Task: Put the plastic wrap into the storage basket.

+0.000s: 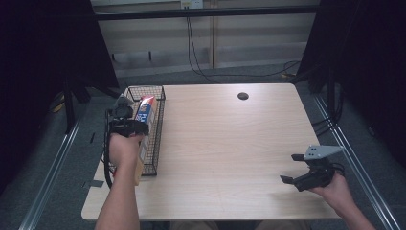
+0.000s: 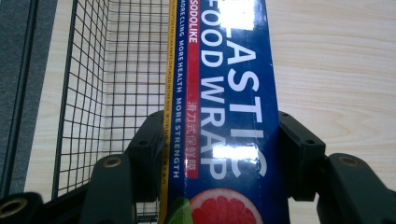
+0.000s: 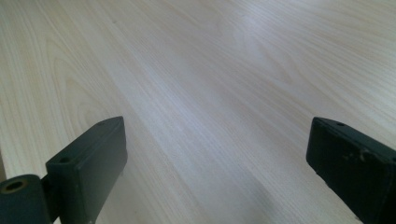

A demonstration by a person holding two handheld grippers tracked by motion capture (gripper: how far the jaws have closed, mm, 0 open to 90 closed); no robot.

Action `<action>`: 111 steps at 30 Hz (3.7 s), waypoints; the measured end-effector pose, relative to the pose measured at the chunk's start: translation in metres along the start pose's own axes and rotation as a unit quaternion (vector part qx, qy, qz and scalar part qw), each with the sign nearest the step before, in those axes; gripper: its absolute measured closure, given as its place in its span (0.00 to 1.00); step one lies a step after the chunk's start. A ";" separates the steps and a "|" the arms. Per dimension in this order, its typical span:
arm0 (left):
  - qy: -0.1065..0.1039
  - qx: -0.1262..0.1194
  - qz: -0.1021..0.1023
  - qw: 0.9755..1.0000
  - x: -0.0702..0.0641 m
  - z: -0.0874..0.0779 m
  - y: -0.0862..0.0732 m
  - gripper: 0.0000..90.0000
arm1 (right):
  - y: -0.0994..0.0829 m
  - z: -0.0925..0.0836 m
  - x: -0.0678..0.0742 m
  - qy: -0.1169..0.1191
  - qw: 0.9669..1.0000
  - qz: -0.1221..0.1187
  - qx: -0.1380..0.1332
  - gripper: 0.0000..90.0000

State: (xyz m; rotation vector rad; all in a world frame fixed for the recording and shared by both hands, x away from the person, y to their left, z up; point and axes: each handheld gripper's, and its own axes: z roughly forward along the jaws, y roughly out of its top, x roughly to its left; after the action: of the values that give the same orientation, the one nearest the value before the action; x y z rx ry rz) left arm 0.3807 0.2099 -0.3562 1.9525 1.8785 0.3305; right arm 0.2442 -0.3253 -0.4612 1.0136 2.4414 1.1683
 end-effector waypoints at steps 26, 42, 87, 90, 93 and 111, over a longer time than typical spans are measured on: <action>0.023 0.006 -0.022 0.999 0.007 0.015 -0.005 0.48 | 0.000 -0.001 0.000 -0.001 1.000 -0.002 0.002 0.06; 0.036 0.021 -0.026 0.999 0.015 0.024 -0.007 0.47 | 0.000 0.000 0.001 0.000 1.000 -0.002 0.005 0.06; 0.045 0.048 -0.033 0.997 0.016 0.032 -0.006 0.45 | -0.001 0.000 0.001 0.000 1.000 0.001 0.007 0.06; 0.047 0.053 -0.034 0.997 0.016 0.032 -0.005 0.44 | -0.001 0.001 0.001 0.001 1.000 0.001 0.007 0.06; 0.043 0.044 -0.038 0.997 0.017 0.030 -0.004 0.44 | -0.001 0.000 0.001 0.000 1.000 0.000 0.006 0.06; -0.001 -0.001 -0.020 1.000 0.008 0.004 0.005 0.24 | 0.000 0.000 0.001 0.000 1.000 0.000 0.001 0.06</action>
State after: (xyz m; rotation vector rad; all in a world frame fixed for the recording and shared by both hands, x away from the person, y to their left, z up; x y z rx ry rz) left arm 0.3873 0.2175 -0.3585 1.9106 1.9138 0.3179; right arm 0.2434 -0.3250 -0.4610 1.0149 2.4432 1.1666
